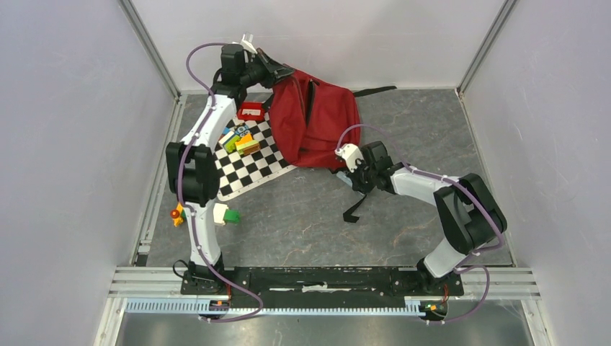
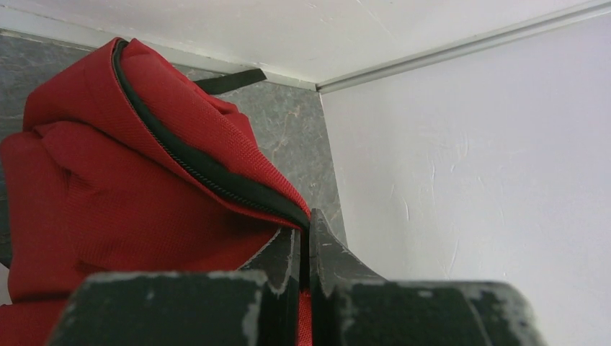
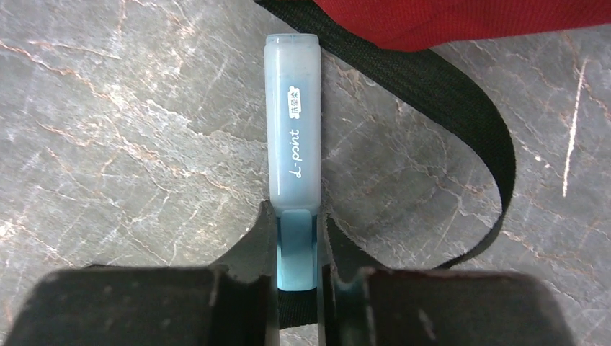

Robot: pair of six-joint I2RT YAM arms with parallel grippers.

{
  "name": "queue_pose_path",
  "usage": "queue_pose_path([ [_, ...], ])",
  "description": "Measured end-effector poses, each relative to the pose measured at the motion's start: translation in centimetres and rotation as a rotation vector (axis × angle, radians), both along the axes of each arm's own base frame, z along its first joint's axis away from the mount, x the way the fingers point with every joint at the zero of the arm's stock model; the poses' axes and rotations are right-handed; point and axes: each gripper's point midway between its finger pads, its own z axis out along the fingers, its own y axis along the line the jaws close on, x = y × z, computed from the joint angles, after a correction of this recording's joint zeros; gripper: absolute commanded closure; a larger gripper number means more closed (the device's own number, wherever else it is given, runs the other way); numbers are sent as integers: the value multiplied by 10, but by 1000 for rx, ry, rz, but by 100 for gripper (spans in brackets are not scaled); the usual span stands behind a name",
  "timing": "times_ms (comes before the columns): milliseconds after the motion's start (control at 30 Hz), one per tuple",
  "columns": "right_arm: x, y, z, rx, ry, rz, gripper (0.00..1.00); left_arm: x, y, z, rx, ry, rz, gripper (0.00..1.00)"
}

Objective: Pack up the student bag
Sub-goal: Pick up the stationery from the center of the board.

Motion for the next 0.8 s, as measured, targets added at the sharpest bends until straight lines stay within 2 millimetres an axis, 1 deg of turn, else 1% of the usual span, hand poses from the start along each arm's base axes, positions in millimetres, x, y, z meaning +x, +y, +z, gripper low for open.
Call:
queue_pose_path([
  [33,0,-1,0,-2,-3,-5,100,-3,-1,0,-2,-2,-8,98],
  [167,-3,-9,7,-7,-9,-57,100,-17,-5,1,-4,-4,-24,98],
  [233,-4,-13,21,-1,-28,-98,100,-28,-10,1,-2,0,-36,98],
  [300,-2,-17,43,24,-75,-145,100,-44,-19,1,0,2,-53,98],
  [400,1,-23,84,77,-159,-226,100,-71,-36,1,5,4,-82,98],
  [467,1,-27,113,121,-210,-278,100,-93,-52,-2,9,-1,-102,98],
  [567,2,-33,149,185,-266,-351,100,-125,-79,-5,11,-14,-139,98],
  [667,2,-35,180,244,-301,-408,100,-153,-103,-8,-11,-12,-169,98],
  [733,3,-33,197,281,-313,-429,100,-175,-119,-10,-35,1,-198,98],
  [800,6,-29,213,321,-320,-435,100,-198,-130,-12,-56,19,-230,98],
])
